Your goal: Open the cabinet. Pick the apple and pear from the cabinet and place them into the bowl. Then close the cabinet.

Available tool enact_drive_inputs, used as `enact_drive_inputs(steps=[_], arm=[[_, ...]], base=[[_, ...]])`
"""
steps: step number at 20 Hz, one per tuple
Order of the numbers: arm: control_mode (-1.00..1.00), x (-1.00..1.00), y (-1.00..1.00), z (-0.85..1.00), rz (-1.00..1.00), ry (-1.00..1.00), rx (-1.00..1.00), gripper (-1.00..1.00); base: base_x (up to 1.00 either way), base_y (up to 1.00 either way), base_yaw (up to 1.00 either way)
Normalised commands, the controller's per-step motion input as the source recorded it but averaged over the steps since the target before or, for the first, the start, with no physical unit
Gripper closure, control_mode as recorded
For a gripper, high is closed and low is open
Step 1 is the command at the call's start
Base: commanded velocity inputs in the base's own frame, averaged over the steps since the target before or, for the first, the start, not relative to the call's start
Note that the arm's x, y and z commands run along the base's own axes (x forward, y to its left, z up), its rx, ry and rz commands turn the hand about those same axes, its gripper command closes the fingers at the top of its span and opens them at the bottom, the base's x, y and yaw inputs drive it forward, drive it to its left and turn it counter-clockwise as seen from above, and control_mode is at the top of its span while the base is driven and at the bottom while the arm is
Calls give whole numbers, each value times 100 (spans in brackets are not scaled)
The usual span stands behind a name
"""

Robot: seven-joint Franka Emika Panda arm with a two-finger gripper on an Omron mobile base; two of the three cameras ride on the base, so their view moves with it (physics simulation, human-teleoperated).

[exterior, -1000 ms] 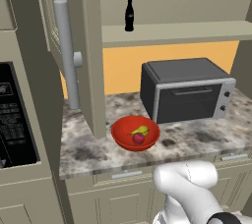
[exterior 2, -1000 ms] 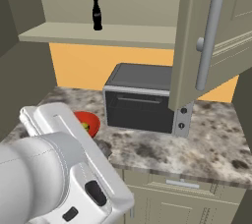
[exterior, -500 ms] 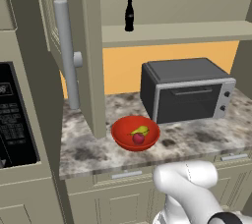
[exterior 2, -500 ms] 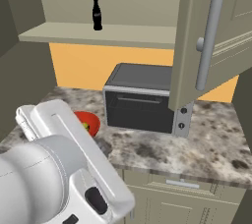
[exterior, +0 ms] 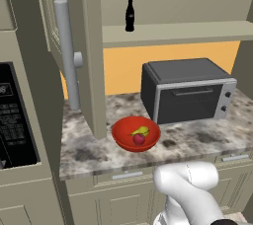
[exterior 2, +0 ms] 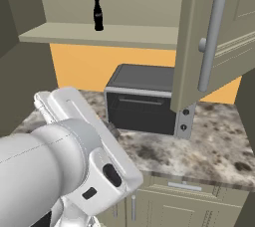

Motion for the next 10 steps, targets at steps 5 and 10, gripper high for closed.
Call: enact_drive_inputs(steps=[5, 10], arm=[[-100, 38, -5, 0, 0, 0, 1, 100], [-100, 21, -36, 0, 0, -1, 0, 100]], base=[[0, 0, 0], [0, 0, 0]])
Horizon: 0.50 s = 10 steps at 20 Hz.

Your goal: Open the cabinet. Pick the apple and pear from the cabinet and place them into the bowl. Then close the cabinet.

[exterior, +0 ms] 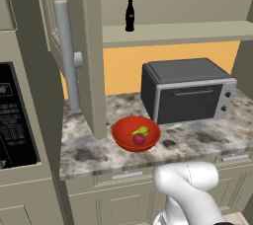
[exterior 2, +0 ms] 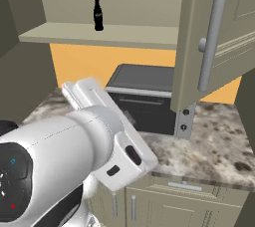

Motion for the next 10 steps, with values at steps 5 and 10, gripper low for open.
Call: enact_drive_inputs(steps=[5, 10], arm=[[-100, 2, -62, 0, 0, 0, 0, 100], [-100, 30, -29, 0, 0, -1, 0, 100]], base=[[0, 0, 0], [0, 0, 0]])
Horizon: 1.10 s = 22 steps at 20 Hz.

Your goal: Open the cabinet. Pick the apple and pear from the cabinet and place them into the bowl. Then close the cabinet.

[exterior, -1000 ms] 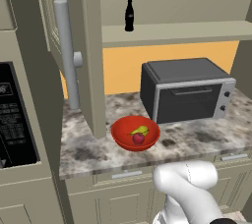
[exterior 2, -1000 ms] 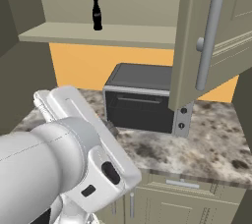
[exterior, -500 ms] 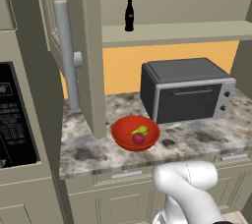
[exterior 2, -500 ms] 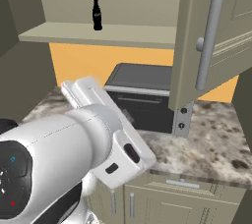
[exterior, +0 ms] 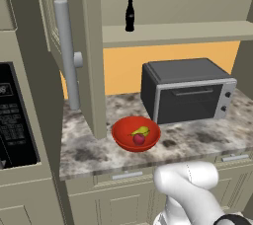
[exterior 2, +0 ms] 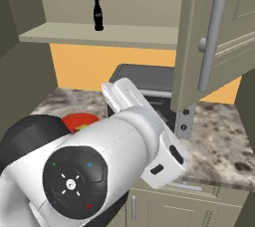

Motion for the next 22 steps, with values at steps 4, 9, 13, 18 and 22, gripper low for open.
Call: enact_drive_inputs(steps=[4, 9, 13, 18, 22], arm=[[-100, 39, -11, 0, 0, 0, 0, 100], [-100, 39, -7, 0, 0, -1, 0, 100], [-100, 41, -10, -2, 0, -4, 0, 100], [-100, 47, -7, -11, 0, -5, 0, 100], [-100, 33, -26, -10, 0, -4, 0, 100]], base=[[0, 0, 0], [0, 0, 0], [0, 0, 0], [0, 0, 0], [0, 0, 0]])
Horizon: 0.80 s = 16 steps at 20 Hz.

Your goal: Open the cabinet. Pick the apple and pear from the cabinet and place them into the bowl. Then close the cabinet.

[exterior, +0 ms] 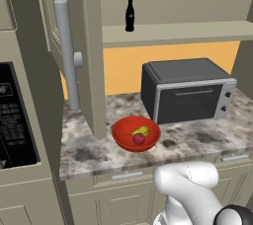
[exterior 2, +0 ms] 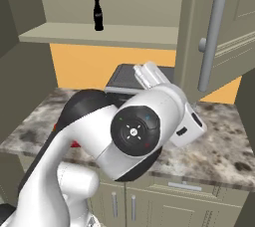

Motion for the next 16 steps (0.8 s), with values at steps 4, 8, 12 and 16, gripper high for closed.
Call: enact_drive_inputs(steps=[4, 8, 12, 16], arm=[[-100, 17, -41, -12, 0, -4, 0, 100], [-100, 27, -31, -14, 0, -3, 0, 100], [-100, 31, -7, -10, 0, -5, 0, 100], [-100, 41, 0, -9, 0, -2, 0, 100]], base=[[0, 0, 0], [0, 0, 0], [0, 0, 0], [0, 0, 0]])
